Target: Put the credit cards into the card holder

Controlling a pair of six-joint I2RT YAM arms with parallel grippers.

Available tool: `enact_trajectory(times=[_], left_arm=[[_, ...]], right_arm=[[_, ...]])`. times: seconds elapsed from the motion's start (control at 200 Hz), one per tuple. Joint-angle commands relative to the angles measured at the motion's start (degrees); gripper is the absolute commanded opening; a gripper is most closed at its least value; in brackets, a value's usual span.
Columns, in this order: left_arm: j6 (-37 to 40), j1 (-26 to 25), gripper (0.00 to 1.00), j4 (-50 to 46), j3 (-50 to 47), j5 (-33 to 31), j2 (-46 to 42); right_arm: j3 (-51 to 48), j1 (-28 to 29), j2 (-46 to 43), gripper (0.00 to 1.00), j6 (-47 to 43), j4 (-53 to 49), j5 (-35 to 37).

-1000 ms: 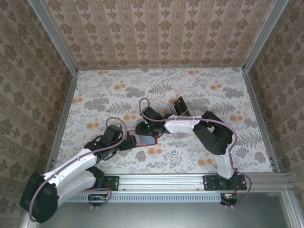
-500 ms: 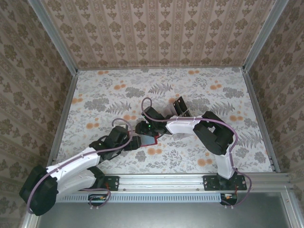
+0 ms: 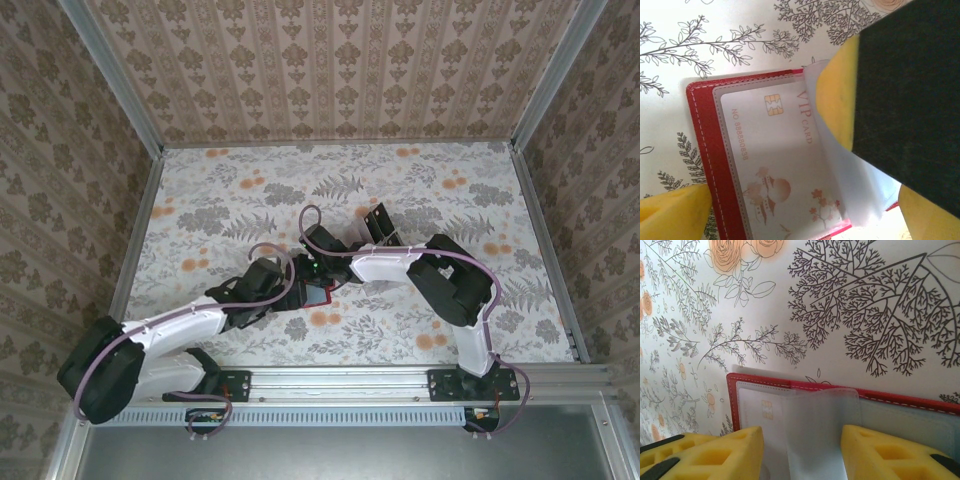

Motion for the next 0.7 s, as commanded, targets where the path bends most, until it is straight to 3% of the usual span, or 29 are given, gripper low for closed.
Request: enact_trajectory(times=[0.0,0.38,0.695], left_arm=[[0.64,-0.3,0.98,1.64,1.46,-1.77,1.38],[0.72,-0.37,0.98,1.91,0.75,-3.87,5.98],[-1.01,-0.32,0.97,1.26,-0.08,-5.12,7.16]], right_arm=[[-2.31,-0.04,1.26,0.48,0.89,-3.55,-0.49],[-2.74,-1.03,-0.65,0.48,1.25,-2.76,-1.54],[-5.93,-1.34,-6.86,0.48,0.63,-1.56,1.72]])
